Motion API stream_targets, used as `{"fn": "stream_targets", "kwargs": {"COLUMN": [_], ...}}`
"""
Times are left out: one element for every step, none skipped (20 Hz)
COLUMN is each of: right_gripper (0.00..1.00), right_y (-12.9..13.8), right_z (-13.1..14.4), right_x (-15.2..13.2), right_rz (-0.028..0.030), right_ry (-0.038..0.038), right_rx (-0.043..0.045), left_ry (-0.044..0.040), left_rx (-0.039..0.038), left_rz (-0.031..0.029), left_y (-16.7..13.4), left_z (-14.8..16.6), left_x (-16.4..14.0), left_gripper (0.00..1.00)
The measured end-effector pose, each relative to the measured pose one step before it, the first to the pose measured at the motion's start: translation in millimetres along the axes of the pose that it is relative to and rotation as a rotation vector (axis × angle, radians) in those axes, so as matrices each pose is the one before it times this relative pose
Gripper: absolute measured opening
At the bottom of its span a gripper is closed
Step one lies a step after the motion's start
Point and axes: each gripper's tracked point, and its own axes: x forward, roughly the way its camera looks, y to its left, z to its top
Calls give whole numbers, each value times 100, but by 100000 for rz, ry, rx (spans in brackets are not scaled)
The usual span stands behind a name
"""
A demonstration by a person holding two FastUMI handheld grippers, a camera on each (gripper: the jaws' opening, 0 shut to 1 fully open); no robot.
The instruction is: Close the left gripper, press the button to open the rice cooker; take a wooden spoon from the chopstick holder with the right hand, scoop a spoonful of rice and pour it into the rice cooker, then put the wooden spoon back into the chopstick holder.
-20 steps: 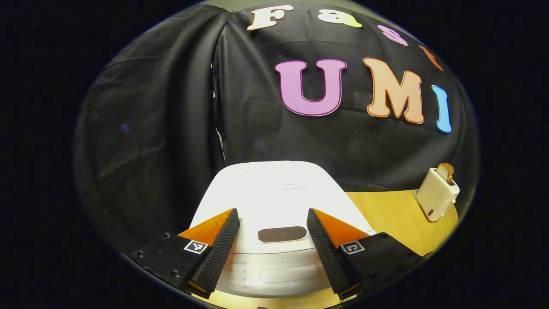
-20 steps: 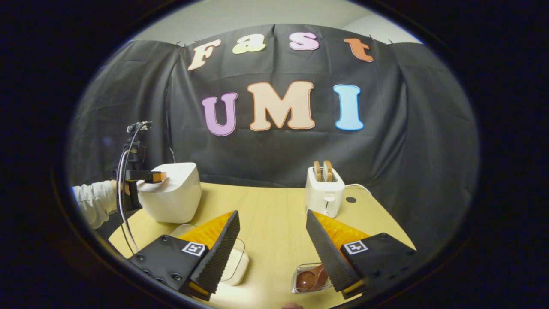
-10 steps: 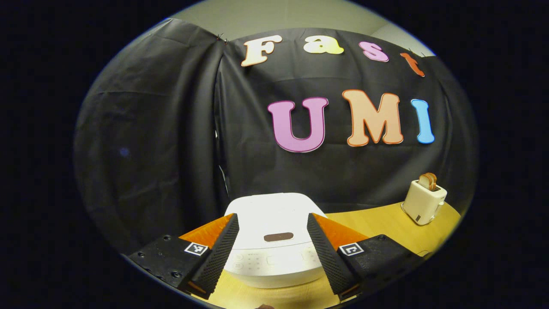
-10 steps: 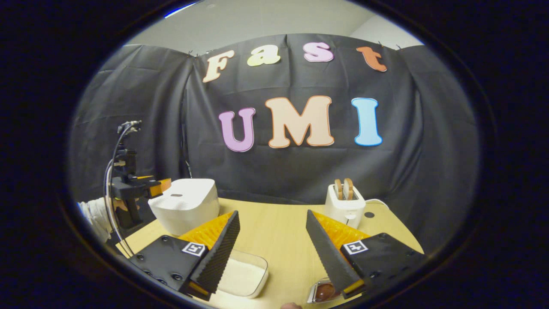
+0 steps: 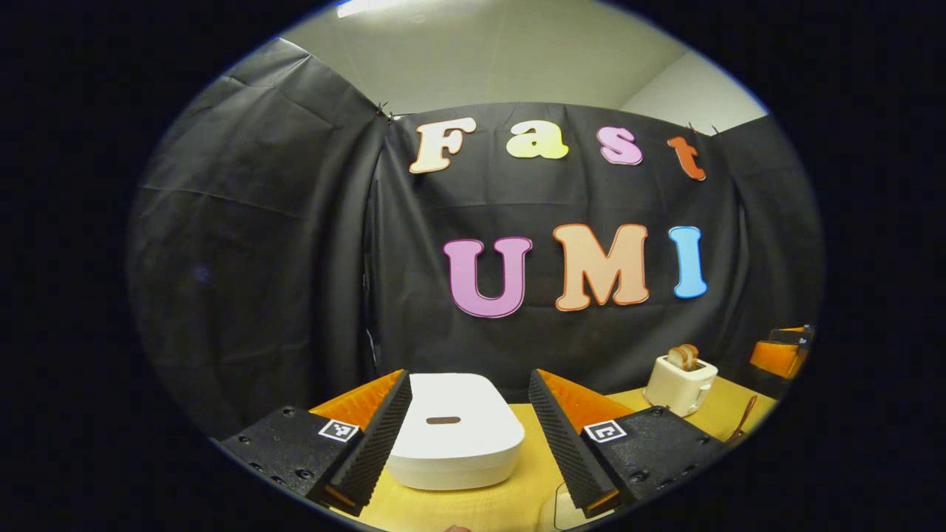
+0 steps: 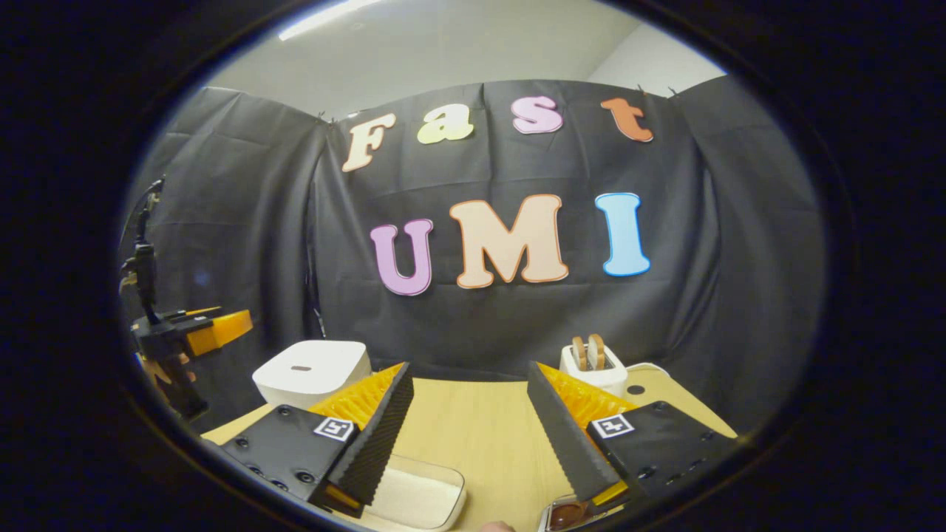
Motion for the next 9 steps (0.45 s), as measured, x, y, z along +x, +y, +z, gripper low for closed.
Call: {"fn": "stream_targets", "kwargs": {"right_gripper": [99,99,99,99,99,99,99,99,99], "right_y": [-221,-278,-216,-19,10,145,22,-110,-122], "right_z": [-27,-31,-46,361,541,743,577,396,25], "right_x": [-10,-29,-40,-9,-86,-12,72,64,69], "right_rz": [-510,-802,-826,-404,-134,574,-300,-745,-686], "right_ry": [-681,-237,-280,-1108,-1611,-2484,-2364,-1132,-352], "right_rx": [-51,-192,418,665,440,409,320,-423,-563], "left_ry": [191,-481,-411,120,314,-423,-904,-750,-658], "left_rx": [853,825,303,40,-214,-489,-247,-83,265], "left_rz": [-34,-248,-167,-350,351,245,428,172,491], "left_y": [-55,-167,-148,-218,-10,108,68,109,136], "left_z": [-71,-68,164,-23,-134,156,298,332,213], "left_x": [-731,-581,-529,-517,-379,-73,-122,-66,-53], "left_gripper": [94,94,94,94,94,94,94,94,94]}}
